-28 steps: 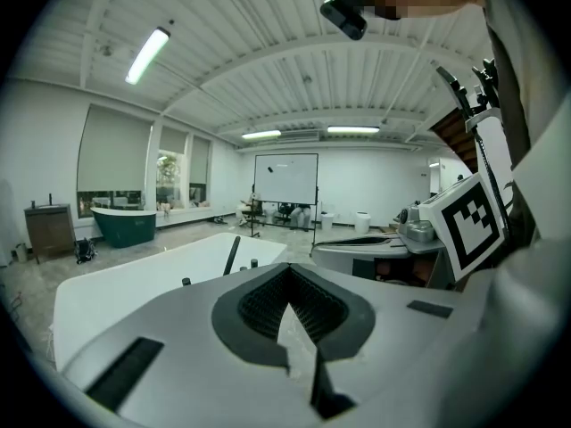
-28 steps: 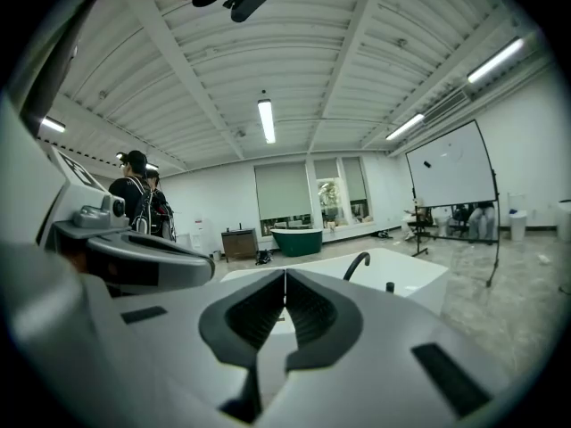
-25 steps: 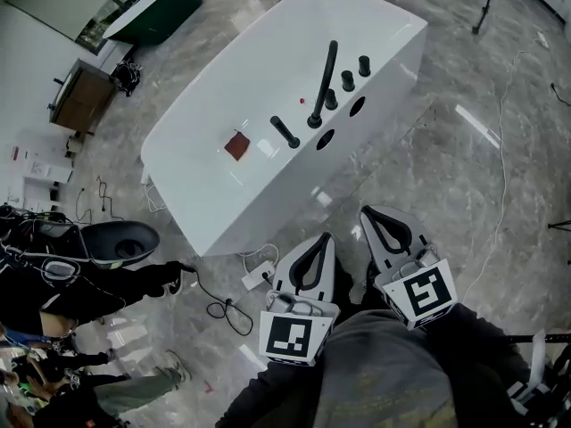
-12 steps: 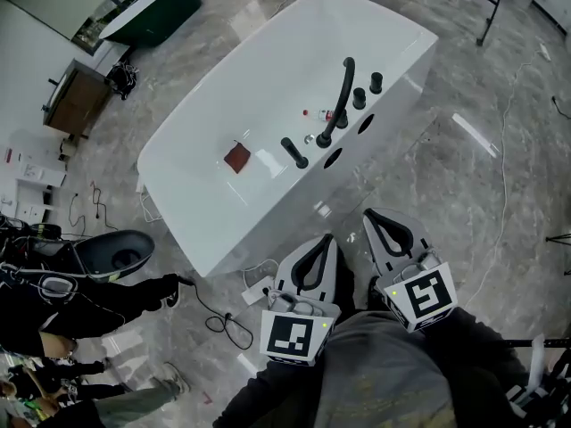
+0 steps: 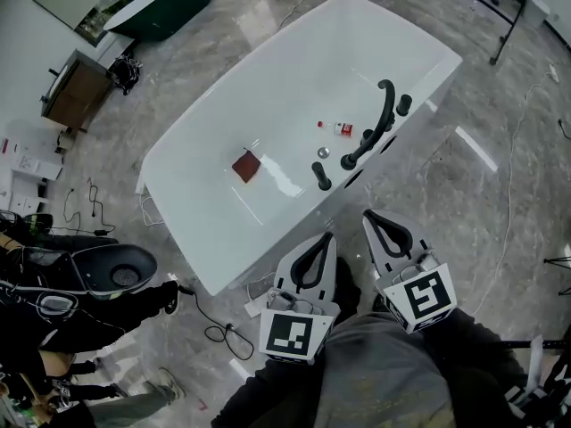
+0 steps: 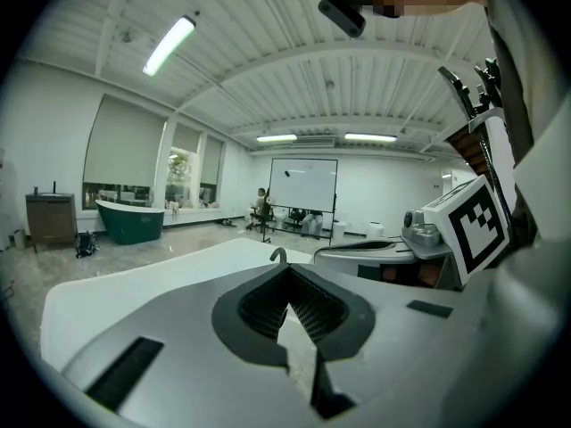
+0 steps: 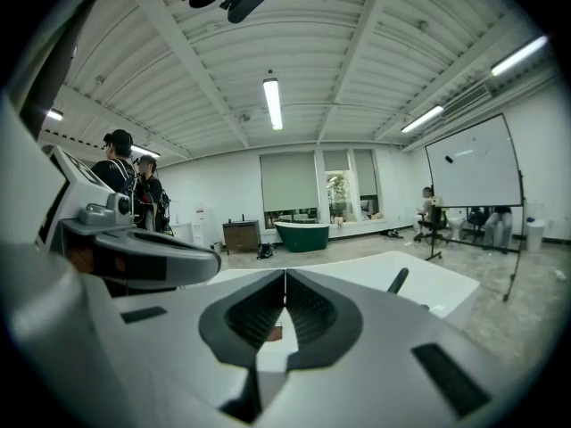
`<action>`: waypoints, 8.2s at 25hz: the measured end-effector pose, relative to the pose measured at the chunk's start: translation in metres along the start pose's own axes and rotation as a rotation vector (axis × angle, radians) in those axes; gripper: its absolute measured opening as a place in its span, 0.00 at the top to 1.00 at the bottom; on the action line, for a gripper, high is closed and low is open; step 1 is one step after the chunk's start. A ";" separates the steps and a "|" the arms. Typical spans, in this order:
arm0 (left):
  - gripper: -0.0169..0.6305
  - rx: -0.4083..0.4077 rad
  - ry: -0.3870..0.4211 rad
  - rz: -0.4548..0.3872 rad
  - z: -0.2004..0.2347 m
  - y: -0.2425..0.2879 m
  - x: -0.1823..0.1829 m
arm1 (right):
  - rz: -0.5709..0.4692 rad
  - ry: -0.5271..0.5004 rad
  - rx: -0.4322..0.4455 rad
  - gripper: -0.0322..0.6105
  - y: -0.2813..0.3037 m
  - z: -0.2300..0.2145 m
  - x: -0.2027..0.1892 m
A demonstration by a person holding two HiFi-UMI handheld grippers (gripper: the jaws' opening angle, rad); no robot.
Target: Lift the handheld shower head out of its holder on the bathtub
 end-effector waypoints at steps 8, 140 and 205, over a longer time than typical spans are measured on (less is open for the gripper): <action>0.97 0.029 -0.026 -0.040 0.049 0.004 0.009 | 0.009 -0.051 0.027 0.94 0.046 0.012 0.019; 0.97 0.496 -0.331 0.095 0.190 0.108 -0.181 | 0.008 -0.316 0.555 0.86 0.276 -0.007 -0.182; 0.97 0.562 -0.224 -0.030 0.131 0.027 0.032 | -0.108 -0.249 0.609 0.86 0.221 0.016 0.051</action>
Point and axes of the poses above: the fingertips, and each gripper's own axes: y forward along the fingers, z to its left, x out of its top, the point moved 9 cm from there along -y, backward along the fingers, and after that the axes turned 9 degrees about -x, right-handed, at the moved point
